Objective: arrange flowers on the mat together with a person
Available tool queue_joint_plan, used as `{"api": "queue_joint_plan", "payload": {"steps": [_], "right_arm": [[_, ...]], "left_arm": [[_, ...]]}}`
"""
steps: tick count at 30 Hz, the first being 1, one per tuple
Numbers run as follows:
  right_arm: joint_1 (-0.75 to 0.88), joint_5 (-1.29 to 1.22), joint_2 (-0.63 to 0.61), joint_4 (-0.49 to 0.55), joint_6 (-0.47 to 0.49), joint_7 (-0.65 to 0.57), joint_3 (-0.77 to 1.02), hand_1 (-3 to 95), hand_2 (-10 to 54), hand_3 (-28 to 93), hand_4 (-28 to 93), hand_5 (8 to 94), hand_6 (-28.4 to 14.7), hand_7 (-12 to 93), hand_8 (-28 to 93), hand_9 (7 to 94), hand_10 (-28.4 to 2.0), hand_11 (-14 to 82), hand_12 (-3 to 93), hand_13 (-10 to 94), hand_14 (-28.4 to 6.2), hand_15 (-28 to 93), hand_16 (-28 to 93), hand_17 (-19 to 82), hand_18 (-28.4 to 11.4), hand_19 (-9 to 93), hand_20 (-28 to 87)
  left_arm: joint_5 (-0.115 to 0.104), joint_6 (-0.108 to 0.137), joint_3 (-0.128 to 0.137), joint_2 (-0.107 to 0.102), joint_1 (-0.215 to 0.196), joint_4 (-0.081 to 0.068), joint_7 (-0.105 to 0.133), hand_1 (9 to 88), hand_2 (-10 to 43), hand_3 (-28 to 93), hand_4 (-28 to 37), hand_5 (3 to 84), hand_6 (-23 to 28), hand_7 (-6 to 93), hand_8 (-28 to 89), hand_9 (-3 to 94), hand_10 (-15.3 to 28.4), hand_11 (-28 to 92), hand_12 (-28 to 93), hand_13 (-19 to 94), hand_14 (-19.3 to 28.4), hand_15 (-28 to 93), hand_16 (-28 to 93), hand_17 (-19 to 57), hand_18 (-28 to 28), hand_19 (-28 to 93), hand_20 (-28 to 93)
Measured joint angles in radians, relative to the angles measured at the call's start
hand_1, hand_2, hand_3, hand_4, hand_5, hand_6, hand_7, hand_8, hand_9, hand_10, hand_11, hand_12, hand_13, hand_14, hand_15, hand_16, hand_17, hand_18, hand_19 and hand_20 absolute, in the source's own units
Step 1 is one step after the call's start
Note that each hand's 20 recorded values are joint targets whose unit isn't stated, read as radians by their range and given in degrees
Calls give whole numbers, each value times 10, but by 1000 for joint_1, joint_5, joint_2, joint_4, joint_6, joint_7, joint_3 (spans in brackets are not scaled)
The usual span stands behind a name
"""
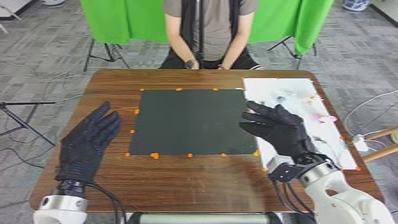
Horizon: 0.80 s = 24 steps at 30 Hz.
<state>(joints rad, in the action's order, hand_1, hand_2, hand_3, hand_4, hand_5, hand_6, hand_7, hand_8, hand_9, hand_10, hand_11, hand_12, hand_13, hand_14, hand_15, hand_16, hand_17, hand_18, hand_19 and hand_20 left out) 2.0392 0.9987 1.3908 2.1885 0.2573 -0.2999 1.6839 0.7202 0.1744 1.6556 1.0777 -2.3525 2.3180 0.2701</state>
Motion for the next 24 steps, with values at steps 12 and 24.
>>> {"api": "queue_joint_plan", "payload": {"steps": [12,24], "right_arm": [[0,-2,0,0,-1,0,0,93,177,782,-283,461,-31,115,-132,471,-157,78,85,383,-201,109,171,64,-160,332,127],[-4,-2,0,-1,-1,0,0,92,178,780,-283,461,-31,116,-133,472,-158,79,85,384,-204,112,171,62,-161,337,127]], "left_arm": [[-4,1,-4,-1,4,0,2,234,79,783,-248,372,93,101,-99,311,182,164,73,220,168,208,-58,-99,158,438,20],[-24,19,-21,-19,6,0,17,235,81,781,-248,374,96,104,-99,318,190,173,75,229,187,231,-61,-100,172,448,27]]}}
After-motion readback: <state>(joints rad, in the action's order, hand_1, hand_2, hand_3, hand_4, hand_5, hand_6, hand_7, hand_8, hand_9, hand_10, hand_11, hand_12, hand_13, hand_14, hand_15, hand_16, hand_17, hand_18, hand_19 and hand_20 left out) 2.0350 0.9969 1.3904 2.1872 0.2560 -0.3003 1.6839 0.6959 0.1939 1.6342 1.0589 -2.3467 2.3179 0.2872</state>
